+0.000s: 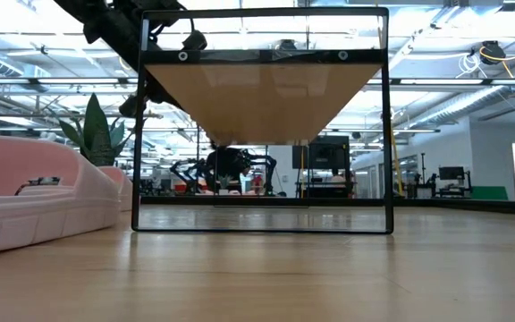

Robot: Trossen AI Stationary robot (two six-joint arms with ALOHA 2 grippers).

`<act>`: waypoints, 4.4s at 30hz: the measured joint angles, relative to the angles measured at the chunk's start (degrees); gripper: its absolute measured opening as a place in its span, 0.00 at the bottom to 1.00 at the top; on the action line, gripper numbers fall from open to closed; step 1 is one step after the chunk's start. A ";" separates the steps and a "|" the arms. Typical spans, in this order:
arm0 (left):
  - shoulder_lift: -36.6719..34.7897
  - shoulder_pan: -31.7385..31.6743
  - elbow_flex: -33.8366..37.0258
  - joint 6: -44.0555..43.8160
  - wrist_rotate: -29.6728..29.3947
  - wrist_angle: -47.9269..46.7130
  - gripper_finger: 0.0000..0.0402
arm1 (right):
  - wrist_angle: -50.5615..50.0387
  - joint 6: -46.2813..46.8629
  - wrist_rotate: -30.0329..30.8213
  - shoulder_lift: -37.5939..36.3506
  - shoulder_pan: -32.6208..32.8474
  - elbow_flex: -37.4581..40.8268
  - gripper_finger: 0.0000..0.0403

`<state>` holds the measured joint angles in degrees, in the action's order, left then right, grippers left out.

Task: Pick and place slides into the shelf
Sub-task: Put the black slide slipper on the shelf, then put the top white slides on the shelf

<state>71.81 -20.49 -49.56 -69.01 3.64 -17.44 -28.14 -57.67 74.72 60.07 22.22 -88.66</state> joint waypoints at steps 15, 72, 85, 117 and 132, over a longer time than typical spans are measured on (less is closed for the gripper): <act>0.00 0.00 0.00 2.25 0.49 -0.34 0.21 | 0.00 0.00 0.00 0.00 0.00 0.00 0.27; -0.04 -0.11 0.00 2.05 -1.47 -0.90 0.34 | 0.00 0.00 -0.02 0.02 0.01 0.00 0.27; -0.28 -0.11 0.00 2.90 0.82 0.96 0.54 | -0.01 -0.02 -0.02 0.02 0.01 0.00 0.27; -14.39 10.03 0.00 8.98 -8.27 -40.64 0.52 | 0.00 1.49 -5.69 0.00 -0.01 0.00 0.27; -6.23 12.24 0.00 26.87 -12.37 -43.39 0.48 | 0.02 1.58 -7.34 0.39 -2.35 0.00 0.27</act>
<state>65.58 -8.25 -49.56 -42.15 -8.73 -60.83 -28.12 -56.09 67.37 60.47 19.87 -88.66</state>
